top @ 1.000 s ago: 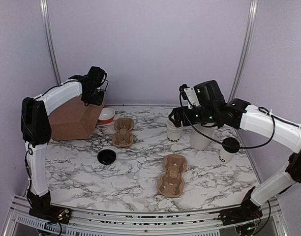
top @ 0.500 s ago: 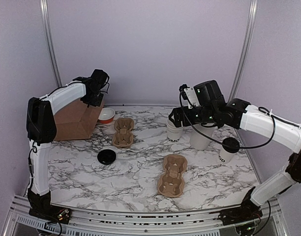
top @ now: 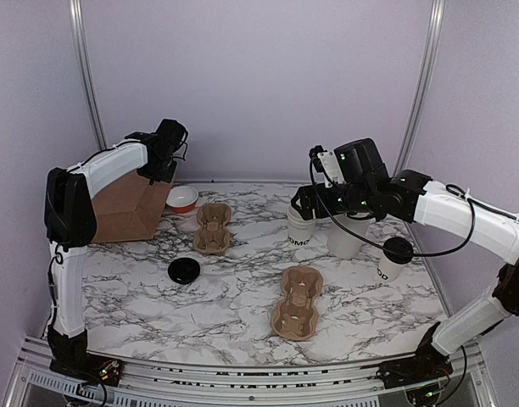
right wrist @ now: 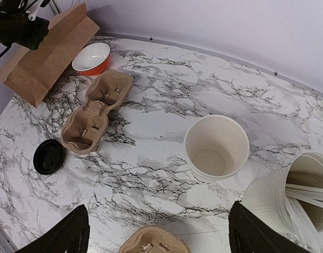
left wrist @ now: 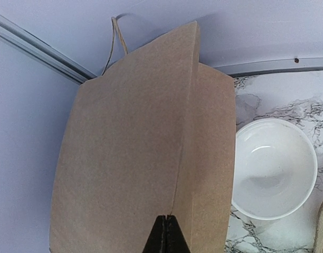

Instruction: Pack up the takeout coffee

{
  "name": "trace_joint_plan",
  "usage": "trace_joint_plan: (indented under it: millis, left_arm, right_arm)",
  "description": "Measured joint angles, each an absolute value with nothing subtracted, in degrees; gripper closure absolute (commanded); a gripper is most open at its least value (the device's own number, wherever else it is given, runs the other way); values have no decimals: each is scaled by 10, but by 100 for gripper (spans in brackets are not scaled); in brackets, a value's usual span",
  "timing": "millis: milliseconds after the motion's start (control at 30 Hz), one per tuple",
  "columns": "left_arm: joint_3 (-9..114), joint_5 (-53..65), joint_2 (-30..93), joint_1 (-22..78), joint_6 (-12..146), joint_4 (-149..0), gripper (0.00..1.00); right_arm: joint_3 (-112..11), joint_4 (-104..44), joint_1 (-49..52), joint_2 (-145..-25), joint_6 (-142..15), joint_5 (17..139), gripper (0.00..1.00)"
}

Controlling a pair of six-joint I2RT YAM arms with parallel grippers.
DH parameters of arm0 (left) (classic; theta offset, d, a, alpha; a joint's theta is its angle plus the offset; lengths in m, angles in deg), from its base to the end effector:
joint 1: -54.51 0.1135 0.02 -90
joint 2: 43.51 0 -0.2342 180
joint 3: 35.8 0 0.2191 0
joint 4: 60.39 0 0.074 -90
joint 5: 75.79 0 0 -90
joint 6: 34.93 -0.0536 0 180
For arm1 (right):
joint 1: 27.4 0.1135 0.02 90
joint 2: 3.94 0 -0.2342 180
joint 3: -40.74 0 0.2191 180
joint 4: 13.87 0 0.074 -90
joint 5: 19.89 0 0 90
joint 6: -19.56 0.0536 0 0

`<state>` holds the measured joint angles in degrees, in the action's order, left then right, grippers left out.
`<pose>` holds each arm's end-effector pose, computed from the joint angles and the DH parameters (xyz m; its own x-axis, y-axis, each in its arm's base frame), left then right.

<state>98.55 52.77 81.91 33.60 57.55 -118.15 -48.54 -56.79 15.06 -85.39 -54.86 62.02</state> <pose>0.4309 -0.1289 0.2511 -0.6980 0.2305 -0.6780 -0.1346 0.8877 0.4403 0.2310 0.2012 0.3019 -0.5652 -0.1568 -0.8099 -0.4481 0.8827 0.1418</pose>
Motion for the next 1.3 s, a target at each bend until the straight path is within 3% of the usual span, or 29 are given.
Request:
trace_joint_plan:
  millis: [733,1300]
  left_arm:
    - [845,556,559,275,611,-1182,100]
    - [737,506,412,242,654,-1179,100]
  right_arm:
    - [-485,-562,151,-846,-544,641,12]
    - [-485,-552,151,-846,-538,675,12]
